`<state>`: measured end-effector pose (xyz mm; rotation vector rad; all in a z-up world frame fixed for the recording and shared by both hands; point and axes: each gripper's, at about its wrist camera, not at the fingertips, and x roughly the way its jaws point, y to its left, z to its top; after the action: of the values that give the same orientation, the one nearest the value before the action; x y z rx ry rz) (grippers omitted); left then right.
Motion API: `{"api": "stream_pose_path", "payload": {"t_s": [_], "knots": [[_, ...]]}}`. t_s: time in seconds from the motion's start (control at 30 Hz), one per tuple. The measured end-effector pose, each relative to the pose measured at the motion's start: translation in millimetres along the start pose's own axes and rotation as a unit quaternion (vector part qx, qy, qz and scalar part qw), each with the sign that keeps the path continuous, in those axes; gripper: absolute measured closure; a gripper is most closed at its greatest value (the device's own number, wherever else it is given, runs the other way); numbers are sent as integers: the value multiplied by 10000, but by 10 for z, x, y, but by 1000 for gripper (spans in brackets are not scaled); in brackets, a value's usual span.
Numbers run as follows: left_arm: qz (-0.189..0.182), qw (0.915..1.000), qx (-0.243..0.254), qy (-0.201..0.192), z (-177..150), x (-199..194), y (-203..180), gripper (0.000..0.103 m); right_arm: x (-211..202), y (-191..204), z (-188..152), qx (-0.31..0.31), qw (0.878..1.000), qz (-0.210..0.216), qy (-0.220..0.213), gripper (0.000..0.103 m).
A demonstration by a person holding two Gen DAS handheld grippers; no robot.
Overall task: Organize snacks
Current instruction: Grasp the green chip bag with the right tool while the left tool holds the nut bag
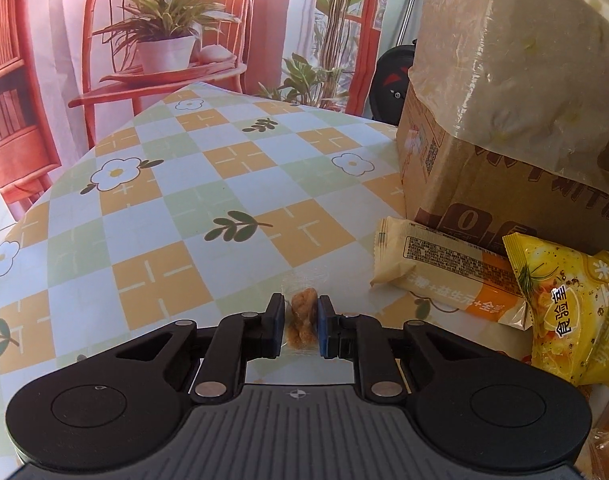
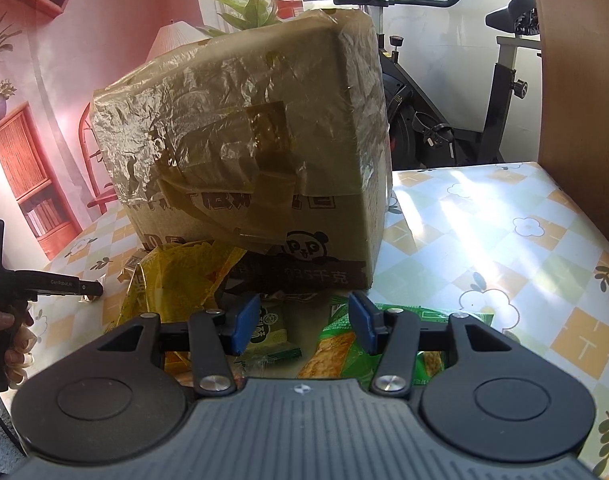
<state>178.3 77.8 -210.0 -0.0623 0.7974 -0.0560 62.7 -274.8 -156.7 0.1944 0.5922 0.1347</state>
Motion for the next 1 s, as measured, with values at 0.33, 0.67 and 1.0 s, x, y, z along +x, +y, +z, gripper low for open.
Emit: {"api": "stream_pose_path", "payload": {"t_s": [0.33,0.67,1.0], "knots": [[-381,9983,128,-432,-19,-385,-160,85,-182,-46,4,-233,9984,-493,-168,19],[-733,9945,-30,-753,-90,-643,-373,85,87,-317,-82,428,9933,-882,618,3],[-826,9939,69,-727,-113,-713,-404,85,193,-258,-93,136,9926,-960,726,7]]}}
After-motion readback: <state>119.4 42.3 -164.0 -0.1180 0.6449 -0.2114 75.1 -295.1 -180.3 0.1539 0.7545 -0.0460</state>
